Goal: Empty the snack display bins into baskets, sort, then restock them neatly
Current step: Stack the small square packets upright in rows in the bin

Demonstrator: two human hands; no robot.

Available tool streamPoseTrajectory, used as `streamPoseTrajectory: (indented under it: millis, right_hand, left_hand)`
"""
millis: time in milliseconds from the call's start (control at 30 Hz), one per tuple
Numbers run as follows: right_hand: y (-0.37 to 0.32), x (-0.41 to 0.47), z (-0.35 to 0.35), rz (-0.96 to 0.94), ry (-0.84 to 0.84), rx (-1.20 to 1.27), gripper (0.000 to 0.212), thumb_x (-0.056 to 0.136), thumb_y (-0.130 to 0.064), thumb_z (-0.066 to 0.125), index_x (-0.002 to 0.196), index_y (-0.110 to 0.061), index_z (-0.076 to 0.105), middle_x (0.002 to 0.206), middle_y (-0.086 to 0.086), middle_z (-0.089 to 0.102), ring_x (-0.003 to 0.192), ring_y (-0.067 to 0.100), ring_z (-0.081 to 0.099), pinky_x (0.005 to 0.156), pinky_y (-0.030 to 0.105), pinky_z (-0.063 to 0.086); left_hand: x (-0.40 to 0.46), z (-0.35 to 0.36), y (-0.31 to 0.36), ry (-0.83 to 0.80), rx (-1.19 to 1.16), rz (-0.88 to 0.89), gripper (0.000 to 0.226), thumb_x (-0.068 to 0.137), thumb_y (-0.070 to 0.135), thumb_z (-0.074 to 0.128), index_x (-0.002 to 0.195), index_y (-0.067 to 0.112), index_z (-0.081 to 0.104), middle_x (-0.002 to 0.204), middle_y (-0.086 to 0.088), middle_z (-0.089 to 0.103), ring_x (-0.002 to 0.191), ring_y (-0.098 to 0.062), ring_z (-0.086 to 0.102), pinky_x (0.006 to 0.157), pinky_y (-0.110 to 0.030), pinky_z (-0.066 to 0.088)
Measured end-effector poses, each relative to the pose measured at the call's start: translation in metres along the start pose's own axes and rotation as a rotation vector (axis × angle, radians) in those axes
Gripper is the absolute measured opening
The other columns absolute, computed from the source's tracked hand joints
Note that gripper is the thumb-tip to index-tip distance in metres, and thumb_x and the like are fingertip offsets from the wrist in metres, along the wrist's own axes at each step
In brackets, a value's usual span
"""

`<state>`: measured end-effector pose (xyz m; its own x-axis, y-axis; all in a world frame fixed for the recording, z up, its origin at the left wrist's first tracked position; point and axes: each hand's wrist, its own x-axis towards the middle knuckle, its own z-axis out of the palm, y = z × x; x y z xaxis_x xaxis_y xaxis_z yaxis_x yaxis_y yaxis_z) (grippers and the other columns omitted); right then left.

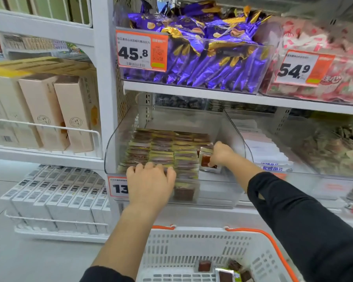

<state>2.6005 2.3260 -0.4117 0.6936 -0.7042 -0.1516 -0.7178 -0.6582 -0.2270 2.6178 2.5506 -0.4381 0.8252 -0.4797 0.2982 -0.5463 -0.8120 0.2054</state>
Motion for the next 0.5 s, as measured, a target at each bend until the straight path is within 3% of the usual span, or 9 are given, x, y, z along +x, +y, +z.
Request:
streamPoseTrajectory:
  millis: [133, 333, 500]
  right_hand:
    - [0.0011, 0.0049, 0.0083, 0.08, 0.082, 0.236, 0.066, 0.09, -0.004, 0.059, 0.145, 0.0, 0.021, 0.136, 0.019, 0.047, 0.121, 0.034, 0.05, 0.085, 0.034, 0.045]
    - [-0.0009, 0.0024, 0.006, 0.023, 0.078, 0.413, 0.069, 0.096, -0.001, 0.042, 0.154, -0.007, 0.005, 0.151, 0.016, 0.034, 0.132, 0.032, 0.041, 0.098, 0.032, 0.04]
    - [-0.0015, 0.004, 0.0115, -0.021, 0.081, 0.362, 0.074, 0.093, -0.003, 0.049, 0.153, -0.006, 0.007, 0.149, 0.018, 0.035, 0.127, 0.033, 0.046, 0.089, 0.032, 0.044]
  left_hand:
    - [-0.0004, 0.0015, 0.0003, 0.016, 0.001, 0.004, 0.048, 0.098, 0.042, 0.026, 0.097, 0.02, 0.069, 0.107, -0.004, 0.067, 0.102, -0.025, 0.056, 0.093, -0.038, 0.034]
    - [-0.0024, 0.0029, -0.0008, 0.057, -0.014, 0.012, 0.047, 0.098, 0.042, 0.026, 0.096, 0.022, 0.069, 0.102, -0.001, 0.068, 0.099, -0.024, 0.056, 0.09, -0.037, 0.033]
    - [-0.0025, 0.0054, -0.002, 0.086, -0.042, 0.016, 0.055, 0.095, 0.043, 0.02, 0.091, 0.021, 0.071, 0.096, -0.001, 0.07, 0.093, -0.024, 0.057, 0.088, -0.038, 0.034]
